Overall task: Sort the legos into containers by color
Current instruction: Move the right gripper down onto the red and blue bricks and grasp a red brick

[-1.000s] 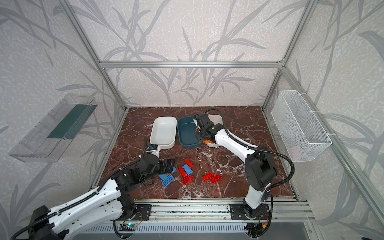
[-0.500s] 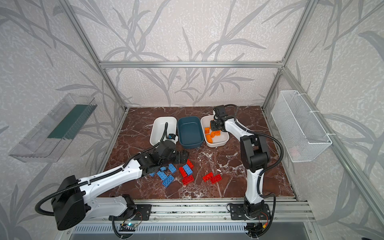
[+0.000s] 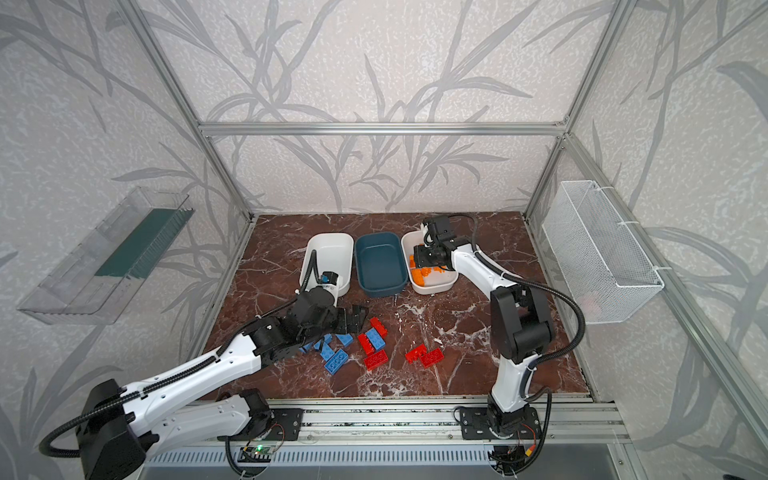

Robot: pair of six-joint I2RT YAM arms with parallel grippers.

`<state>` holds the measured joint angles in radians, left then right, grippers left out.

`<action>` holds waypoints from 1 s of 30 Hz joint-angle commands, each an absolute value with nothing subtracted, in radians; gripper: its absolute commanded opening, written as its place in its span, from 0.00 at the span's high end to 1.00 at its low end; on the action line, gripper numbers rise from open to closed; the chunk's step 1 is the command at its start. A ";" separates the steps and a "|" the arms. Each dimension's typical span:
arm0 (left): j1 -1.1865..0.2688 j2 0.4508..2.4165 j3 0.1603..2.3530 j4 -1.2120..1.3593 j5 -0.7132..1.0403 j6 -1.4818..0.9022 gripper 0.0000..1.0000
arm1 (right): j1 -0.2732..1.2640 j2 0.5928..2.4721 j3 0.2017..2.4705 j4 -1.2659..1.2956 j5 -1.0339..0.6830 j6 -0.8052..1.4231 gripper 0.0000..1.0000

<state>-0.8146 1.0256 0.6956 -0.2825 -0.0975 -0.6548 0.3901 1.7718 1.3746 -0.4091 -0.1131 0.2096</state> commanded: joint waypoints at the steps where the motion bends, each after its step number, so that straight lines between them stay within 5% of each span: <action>1: -0.811 0.942 0.616 -0.316 -0.118 -0.704 0.01 | 0.474 1.655 1.284 -0.419 -0.129 0.223 0.42; 8: -0.814 0.721 0.457 -0.353 -0.110 -0.751 0.01 | 0.684 1.515 1.058 -0.346 -0.110 0.285 0.44; 15: -0.813 0.516 0.377 -0.426 -0.105 -0.784 0.01 | 0.820 1.571 0.990 -0.284 -0.071 0.334 0.46; 30: -0.813 0.303 0.316 -0.531 -0.106 -0.835 0.01 | 0.894 1.742 1.041 -0.273 -0.032 0.344 0.54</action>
<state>-0.8150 0.3180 0.3313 -0.4976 -0.1020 -0.8131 0.8894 1.7164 1.0107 -0.2794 -0.0536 0.3405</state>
